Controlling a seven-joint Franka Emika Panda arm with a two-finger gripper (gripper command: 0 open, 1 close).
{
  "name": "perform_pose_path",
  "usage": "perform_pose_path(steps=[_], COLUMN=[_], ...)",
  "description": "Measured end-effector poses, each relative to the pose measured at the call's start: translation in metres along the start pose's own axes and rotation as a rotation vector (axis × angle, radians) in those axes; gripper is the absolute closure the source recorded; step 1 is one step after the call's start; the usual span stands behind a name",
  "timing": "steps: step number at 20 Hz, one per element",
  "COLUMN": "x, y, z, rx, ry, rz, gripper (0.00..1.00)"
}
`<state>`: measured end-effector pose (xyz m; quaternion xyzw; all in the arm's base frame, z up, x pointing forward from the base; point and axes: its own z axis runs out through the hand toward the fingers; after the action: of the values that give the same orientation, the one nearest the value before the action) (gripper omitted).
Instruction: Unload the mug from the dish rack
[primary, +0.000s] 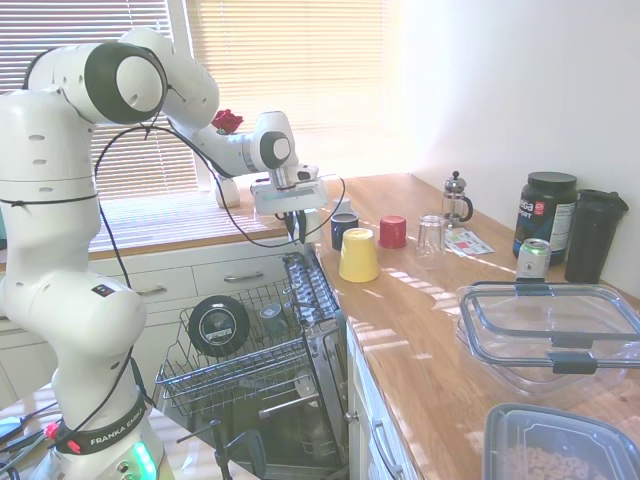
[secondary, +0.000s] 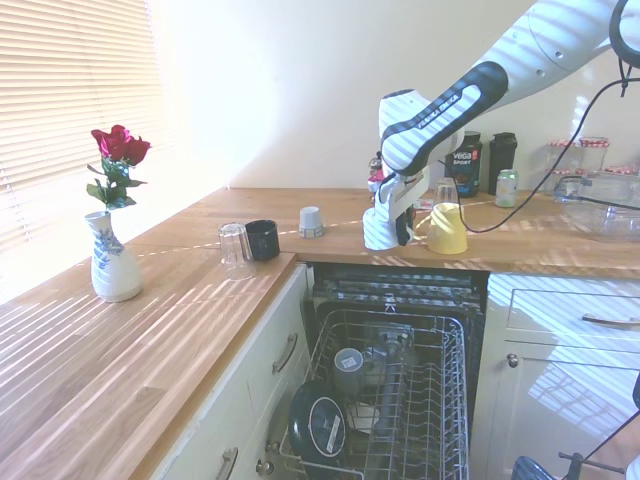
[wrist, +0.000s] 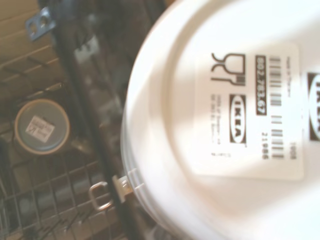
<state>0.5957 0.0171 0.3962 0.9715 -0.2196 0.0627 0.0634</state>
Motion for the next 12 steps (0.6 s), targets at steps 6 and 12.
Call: perform_pose_path(steps=[6, 12], x=[0.032, 0.052], y=[0.0, -0.002], z=[0.027, 0.044], rx=[-0.002, -0.013], ry=[-0.049, -0.078], rz=[0.011, 0.029], gripper=[1.0, 1.0])
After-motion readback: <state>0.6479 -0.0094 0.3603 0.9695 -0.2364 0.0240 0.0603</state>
